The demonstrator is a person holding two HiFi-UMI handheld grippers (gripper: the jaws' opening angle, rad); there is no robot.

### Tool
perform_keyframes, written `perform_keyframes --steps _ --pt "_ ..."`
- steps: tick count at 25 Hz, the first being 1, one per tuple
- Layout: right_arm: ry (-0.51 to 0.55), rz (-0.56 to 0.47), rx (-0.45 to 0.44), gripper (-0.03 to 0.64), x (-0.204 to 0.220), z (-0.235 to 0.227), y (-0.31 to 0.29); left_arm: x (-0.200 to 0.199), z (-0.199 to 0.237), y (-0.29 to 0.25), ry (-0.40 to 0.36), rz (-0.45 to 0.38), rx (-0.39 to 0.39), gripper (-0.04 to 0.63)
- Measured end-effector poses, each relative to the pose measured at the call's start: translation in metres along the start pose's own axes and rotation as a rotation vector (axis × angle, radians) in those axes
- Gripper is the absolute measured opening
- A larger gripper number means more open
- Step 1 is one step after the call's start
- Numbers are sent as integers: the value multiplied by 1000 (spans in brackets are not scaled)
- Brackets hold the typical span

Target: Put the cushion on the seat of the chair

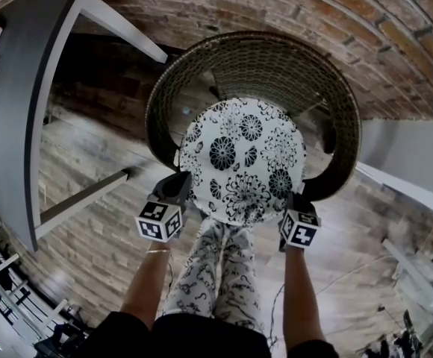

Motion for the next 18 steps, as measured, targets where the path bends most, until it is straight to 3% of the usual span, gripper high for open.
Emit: perform_keyframes --steps 18 --pt "-129 -93 75 97 -15 5 36 -10 -4 21 -18 -30 19 9"
Point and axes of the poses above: the fingertips, and each gripper's own axes: y backward along the fingers, z to its left, x out of its underside, the point moved 4 cm from there along y, backward along the fingers, and after that the axes turned 8 degrees about y, right-handed, at the moved point
